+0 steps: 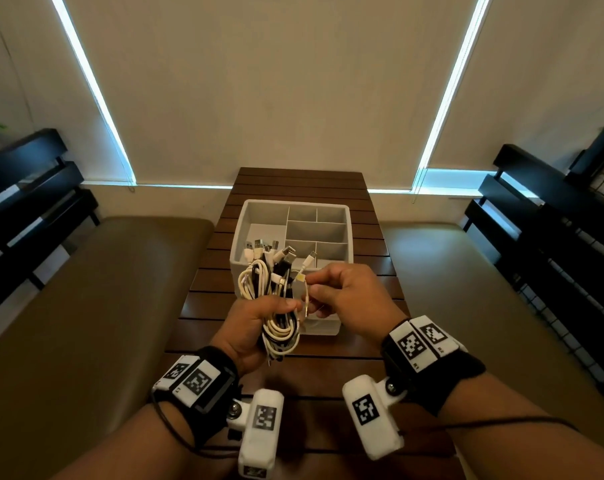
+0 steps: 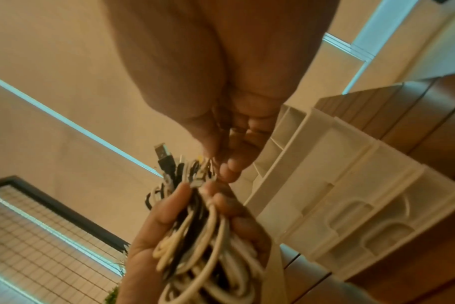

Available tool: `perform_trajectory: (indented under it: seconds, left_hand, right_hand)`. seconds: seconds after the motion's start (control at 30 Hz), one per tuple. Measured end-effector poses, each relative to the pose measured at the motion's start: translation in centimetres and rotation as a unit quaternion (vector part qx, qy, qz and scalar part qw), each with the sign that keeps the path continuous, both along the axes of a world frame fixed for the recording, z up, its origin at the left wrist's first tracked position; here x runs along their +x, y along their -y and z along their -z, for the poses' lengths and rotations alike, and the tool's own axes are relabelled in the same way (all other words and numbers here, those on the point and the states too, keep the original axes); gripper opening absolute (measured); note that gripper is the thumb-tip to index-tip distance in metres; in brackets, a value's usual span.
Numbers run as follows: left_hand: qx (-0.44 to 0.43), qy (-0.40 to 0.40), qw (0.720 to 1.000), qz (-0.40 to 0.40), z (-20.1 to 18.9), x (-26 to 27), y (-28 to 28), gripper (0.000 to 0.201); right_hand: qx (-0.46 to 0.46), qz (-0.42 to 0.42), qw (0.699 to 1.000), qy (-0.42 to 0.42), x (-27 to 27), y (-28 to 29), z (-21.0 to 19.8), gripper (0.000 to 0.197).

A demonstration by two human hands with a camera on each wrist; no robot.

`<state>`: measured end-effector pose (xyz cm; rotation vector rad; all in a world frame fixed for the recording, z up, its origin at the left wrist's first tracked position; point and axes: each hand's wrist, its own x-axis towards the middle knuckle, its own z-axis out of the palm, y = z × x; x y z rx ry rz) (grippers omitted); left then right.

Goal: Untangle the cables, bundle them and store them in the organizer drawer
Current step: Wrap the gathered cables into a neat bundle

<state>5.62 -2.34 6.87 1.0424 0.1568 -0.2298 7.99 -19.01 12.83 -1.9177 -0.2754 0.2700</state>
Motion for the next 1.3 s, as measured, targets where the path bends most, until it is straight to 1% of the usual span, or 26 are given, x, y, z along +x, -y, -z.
perform_trajectory:
  seconds: [0.03, 0.1, 0.2, 0.23, 0.37, 0.5, 0.57, 0.67, 0.77, 0.83, 0.9, 0.93, 0.97, 1.0, 1.03, 1.07, 1.1, 1.13, 1.2, 1.3]
  left_hand:
    - [0.003, 0.010, 1.000, -0.006, -0.1, -0.1, 0.1, 0.042]
    - [0.004, 0.035, 0.999, -0.015, -0.2, -0.2, 0.3, 0.040]
    - [0.013, 0.057, 0.998, -0.007, -0.6, -0.4, 0.6, 0.035]
    - [0.014, 0.056, 0.998, 0.000, -0.6, -0.5, 0.7, 0.032]
    - [0.017, 0.022, 0.999, 0.025, -0.9, -0.7, 0.8, 0.029]
    - [0.013, 0.011, 0.999, 0.034, -0.9, -0.8, 1.0, 0.031]
    - [0.009, 0.008, 0.999, 0.035, -1.0, -0.8, 1.3, 0.028]
    - [0.011, 0.005, 0.999, 0.034, -1.0, -0.7, 1.5, 0.034]
    - [0.018, -0.003, 0.999, 0.040, -0.9, -0.7, 1.4, 0.034]
    - [0.041, -0.008, 0.999, 0.021, -0.6, -0.6, 1.4, 0.028]
    - [0.067, -0.009, 0.998, -0.008, -0.3, -0.5, 1.4, 0.025]
    - [0.075, -0.010, 0.997, -0.017, -0.3, -0.4, 1.4, 0.026]
    - [0.078, -0.013, 0.997, -0.022, -0.3, -0.2, 1.4, 0.027]
    - [0.080, -0.016, 0.996, -0.024, -0.3, 0.0, 1.2, 0.029]
    - [0.086, -0.014, 0.996, -0.025, -0.3, 0.1, 1.1, 0.030]
    - [0.099, -0.009, 0.995, -0.026, -0.4, 0.2, 0.9, 0.029]
    - [0.119, 0.000, 0.993, -0.028, -0.4, 0.4, 0.8, 0.029]
    - [0.141, 0.010, 0.990, -0.028, -0.4, 0.4, 0.7, 0.031]
    - [0.181, 0.028, 0.983, -0.016, -0.3, 0.3, 0.7, 0.034]
    - [0.230, 0.049, 0.972, -0.006, -0.3, -0.1, 0.8, 0.035]
  right_hand:
    - [0.014, 0.002, 1.000, -0.013, -0.2, -0.1, 0.0, 0.011]
    - [0.028, 0.002, 0.999, -0.021, -0.2, -0.3, 0.1, 0.009]
    - [0.015, 0.007, 1.000, -0.007, -0.1, -0.3, 0.4, 0.004]
    - [0.011, 0.009, 1.000, -0.004, -0.1, -0.3, 0.4, 0.004]
    - [-0.003, -0.001, 1.000, -0.002, 0.2, -0.1, 0.7, 0.016]
    - [-0.026, 0.008, 0.999, 0.040, 0.4, -0.1, 1.2, 0.024]
    - [-0.017, 0.024, 0.998, 0.052, 0.4, -0.3, 1.6, 0.022]
    - [-0.019, 0.028, 0.998, 0.045, 0.3, -0.1, 2.1, 0.016]
    - [-0.031, 0.036, 0.998, 0.051, 0.1, 0.0, 2.4, 0.017]
    - [-0.047, 0.025, 0.996, 0.069, 0.1, -0.2, 2.5, 0.015]
    - [-0.077, 0.003, 0.994, 0.077, 0.0, -0.4, 2.4, 0.008]
    - [-0.088, -0.009, 0.994, 0.062, -0.1, -0.4, 2.3, 0.004]
    - [-0.083, -0.021, 0.996, 0.035, -0.2, -0.4, 2.3, 0.005]
    - [-0.056, -0.029, 0.998, -0.012, -0.3, -0.3, 2.3, 0.010]
    - [-0.008, -0.028, 0.997, -0.073, -0.4, -0.3, 2.3, 0.014]
    - [0.045, -0.026, 0.990, -0.130, -0.6, -0.2, 2.2, 0.016]
    - [0.089, -0.024, 0.982, -0.167, -0.8, -0.1, 2.1, 0.018]
    - [0.108, -0.027, 0.977, -0.181, -0.9, 0.0, 2.1, 0.022]
    - [0.091, -0.031, 0.980, -0.171, -0.9, -0.1, 2.2, 0.028]
    - [0.066, -0.007, 0.983, -0.173, -0.6, -0.2, 2.7, 0.022]
